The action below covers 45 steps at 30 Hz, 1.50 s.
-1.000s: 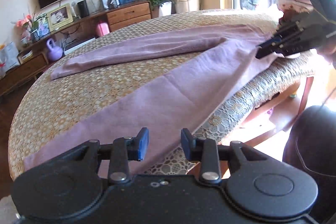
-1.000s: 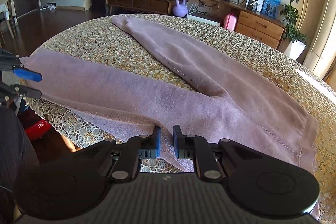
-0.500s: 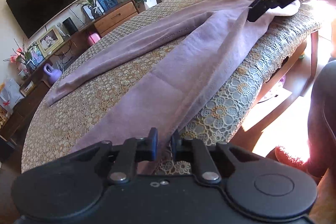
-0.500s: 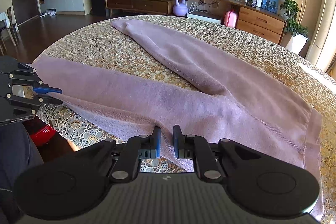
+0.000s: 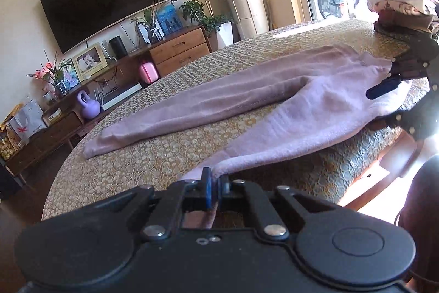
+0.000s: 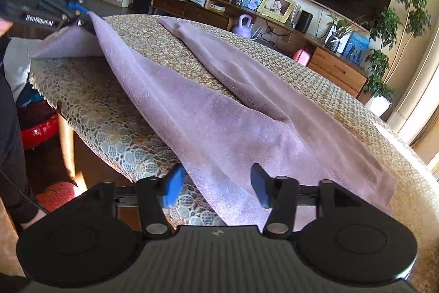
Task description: Fold clothes
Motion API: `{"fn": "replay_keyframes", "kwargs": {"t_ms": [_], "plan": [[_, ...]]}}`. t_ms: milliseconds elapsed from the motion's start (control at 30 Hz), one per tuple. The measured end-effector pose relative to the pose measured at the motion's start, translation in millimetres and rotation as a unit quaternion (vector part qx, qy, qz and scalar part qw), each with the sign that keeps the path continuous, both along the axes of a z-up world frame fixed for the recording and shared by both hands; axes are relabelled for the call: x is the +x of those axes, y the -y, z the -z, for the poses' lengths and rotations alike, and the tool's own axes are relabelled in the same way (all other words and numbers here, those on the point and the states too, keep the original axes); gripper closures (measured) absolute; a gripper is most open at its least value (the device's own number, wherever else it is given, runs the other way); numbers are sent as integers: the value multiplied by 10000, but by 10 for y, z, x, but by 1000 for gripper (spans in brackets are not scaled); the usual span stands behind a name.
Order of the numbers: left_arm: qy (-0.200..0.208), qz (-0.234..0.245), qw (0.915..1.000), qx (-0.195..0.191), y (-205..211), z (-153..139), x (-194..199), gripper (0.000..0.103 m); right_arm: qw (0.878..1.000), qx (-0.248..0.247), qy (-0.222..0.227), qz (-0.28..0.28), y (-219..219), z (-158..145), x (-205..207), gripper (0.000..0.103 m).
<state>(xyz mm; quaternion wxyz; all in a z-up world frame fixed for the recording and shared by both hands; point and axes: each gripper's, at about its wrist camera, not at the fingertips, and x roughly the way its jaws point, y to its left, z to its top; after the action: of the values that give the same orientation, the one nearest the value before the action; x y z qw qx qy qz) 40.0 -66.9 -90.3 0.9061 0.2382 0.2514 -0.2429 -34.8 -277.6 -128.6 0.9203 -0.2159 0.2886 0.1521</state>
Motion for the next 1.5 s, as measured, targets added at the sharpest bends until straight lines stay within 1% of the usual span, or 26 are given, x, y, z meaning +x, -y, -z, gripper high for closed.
{"fn": "replay_keyframes", "kwargs": {"t_ms": [100, 267, 433, 467, 500, 533, 567, 633, 667, 700, 767, 900, 1000, 1133, 1233, 1300, 1400, 1500], "plan": [[-21, -42, 10000, -78, -18, -28, 10, 0, 9994, -298, 114, 100, 83, 50, -27, 46], [-41, -67, 9999, -149, -17, -68, 0, 0, 9989, -239, 32, 401, 268, 112, 5, 47], [-63, -78, 9998, -144, -1, -66, -3, 0, 9978, -433, -4, 512, 357, 181, -5, 47], [-68, -80, 9998, -142, 1, -64, -3, 0, 9976, -420, -64, 544, 391, 190, 6, 51], [-70, -80, 9999, -136, 4, -59, -2, 0, 9974, -408, -124, 577, 424, 200, 16, 58], [-77, -80, 9998, -136, 6, -55, -6, 0, 9973, -375, -179, 613, 455, 208, 25, 62], [-90, -81, 9998, -139, 3, -50, -8, 0, 9972, -286, -225, 655, 481, 209, 32, 69], [-119, -80, 9998, -125, 6, -27, -10, 0, 9969, -131, -292, 723, 517, 204, 49, 73], [-134, -71, 9998, -104, 6, -12, -12, 0, 9967, -79, -291, 748, 532, 198, 51, 81], [-150, -59, 9998, -81, 6, 2, -13, 0, 9965, -21, -293, 779, 547, 190, 53, 85], [-105, -31, 9999, 31, 17, 50, -32, 0, 9955, 135, -313, 880, 572, 167, 61, 89], [6, 28, 9995, 322, 31, 187, -95, 0, 9937, 392, -383, 977, 633, 134, 85, 89], [-53, 56, 9981, 606, 0, 352, -155, 0, 9934, 451, -406, 977, 658, 127, 95, 89], [-33, -137, 9952, 966, -139, 562, -240, 0, 9932, 491, -439, 961, 671, 129, 102, 89], [33, -272, 9942, 1042, -255, 594, -287, 0, 9928, 538, -456, 968, 674, 133, 96, 89], [168, -321, 9936, 1069, -294, 576, -300, 0, 9926, 547, -473, 970, 673, 138, 100, 89], [191, -330, 9950, 918, -292, 519, -316, 0, 9920, 608, -436, 1021, 688, 129, 94, 89], [223, -335, 9962, 771, -254, 461, -336, 0, 9913, 648, -289, 1107, 682, 80, 43, 89]]}}
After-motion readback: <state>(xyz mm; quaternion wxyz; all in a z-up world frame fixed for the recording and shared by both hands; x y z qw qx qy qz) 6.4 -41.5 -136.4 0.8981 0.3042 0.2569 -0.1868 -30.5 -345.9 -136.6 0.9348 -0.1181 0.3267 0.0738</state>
